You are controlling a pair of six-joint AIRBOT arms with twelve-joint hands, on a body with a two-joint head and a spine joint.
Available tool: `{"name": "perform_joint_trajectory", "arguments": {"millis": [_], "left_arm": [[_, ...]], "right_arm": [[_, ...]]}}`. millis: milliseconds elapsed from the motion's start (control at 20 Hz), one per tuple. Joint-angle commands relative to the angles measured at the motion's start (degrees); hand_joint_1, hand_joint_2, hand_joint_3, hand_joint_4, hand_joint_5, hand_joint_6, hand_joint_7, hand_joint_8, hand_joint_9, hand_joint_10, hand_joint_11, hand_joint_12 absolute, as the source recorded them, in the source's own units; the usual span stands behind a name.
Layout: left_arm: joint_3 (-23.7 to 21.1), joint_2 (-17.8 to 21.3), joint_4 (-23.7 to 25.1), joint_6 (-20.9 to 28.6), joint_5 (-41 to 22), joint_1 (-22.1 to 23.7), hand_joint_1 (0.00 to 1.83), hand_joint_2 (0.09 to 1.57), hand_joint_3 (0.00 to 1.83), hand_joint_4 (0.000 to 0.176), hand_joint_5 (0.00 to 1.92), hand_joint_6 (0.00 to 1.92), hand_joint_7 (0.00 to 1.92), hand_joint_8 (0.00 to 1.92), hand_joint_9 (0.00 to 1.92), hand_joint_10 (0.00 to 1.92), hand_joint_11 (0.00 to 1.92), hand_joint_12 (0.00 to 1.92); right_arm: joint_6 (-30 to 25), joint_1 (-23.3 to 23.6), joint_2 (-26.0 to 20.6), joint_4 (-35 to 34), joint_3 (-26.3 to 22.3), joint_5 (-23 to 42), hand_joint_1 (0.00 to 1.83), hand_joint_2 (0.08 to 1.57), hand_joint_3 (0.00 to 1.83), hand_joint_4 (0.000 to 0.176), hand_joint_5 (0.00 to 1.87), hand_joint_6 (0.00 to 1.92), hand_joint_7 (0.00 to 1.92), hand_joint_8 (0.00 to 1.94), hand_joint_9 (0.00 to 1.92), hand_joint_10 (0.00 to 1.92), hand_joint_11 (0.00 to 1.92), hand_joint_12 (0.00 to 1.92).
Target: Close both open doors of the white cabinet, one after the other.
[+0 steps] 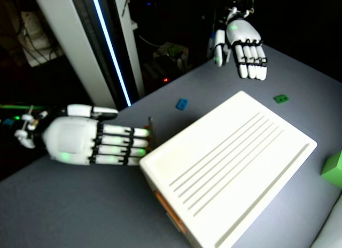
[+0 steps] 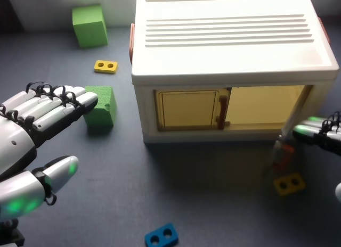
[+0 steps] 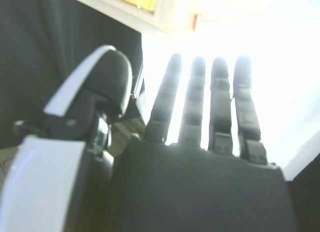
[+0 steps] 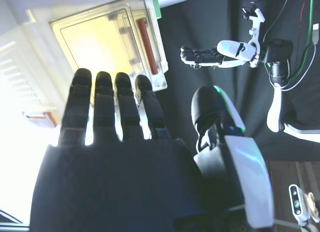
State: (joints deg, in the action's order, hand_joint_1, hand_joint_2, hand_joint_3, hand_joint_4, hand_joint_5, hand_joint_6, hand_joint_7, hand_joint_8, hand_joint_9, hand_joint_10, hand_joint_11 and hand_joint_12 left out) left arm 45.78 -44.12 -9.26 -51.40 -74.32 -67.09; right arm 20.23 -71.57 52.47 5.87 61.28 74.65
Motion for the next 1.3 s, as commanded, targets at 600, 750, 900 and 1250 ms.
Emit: {"name": "perform_joint_trajectory", "arguments": {"millis": [600,750,900,1250], "left_arm": [[0.20,-0.10,0.63,0.42,-7.53,0.23,0.00,1.57,0.18,0.000,0.05,0.00,0.05,0.00,0.10,0.00,0.00,0.58],[0.22,-0.06,0.63,0.41,-7.52,0.23,0.00,1.57,0.17,0.000,0.07,0.00,0.07,0.00,0.10,0.00,0.00,0.57],[0.26,-0.02,0.63,0.41,-7.45,0.23,0.00,1.57,0.15,0.000,0.06,0.00,0.05,0.00,0.08,0.00,0.00,0.49],[-0.05,0.14,0.48,0.44,-8.19,-0.30,0.00,1.57,0.17,0.000,0.05,0.00,0.03,0.00,0.06,0.00,0.00,0.38]], "right_arm": [[-0.35,6.01,1.84,2.69,1.72,4.48,0.00,1.49,0.00,0.000,0.03,0.00,0.00,0.00,0.00,0.00,0.00,0.00],[-0.35,6.98,2.31,2.97,2.17,4.16,0.00,1.51,0.01,0.000,0.03,0.00,0.00,0.00,0.00,0.00,0.00,0.00],[-0.39,8.41,3.34,3.18,3.03,3.50,0.00,1.51,0.01,0.000,0.01,0.00,0.00,0.00,0.00,0.00,0.00,0.00],[-3.66,8.39,3.46,4.42,3.04,3.48,0.00,1.51,0.00,0.000,0.01,0.00,0.00,0.00,0.00,0.00,0.00,0.00]]}}
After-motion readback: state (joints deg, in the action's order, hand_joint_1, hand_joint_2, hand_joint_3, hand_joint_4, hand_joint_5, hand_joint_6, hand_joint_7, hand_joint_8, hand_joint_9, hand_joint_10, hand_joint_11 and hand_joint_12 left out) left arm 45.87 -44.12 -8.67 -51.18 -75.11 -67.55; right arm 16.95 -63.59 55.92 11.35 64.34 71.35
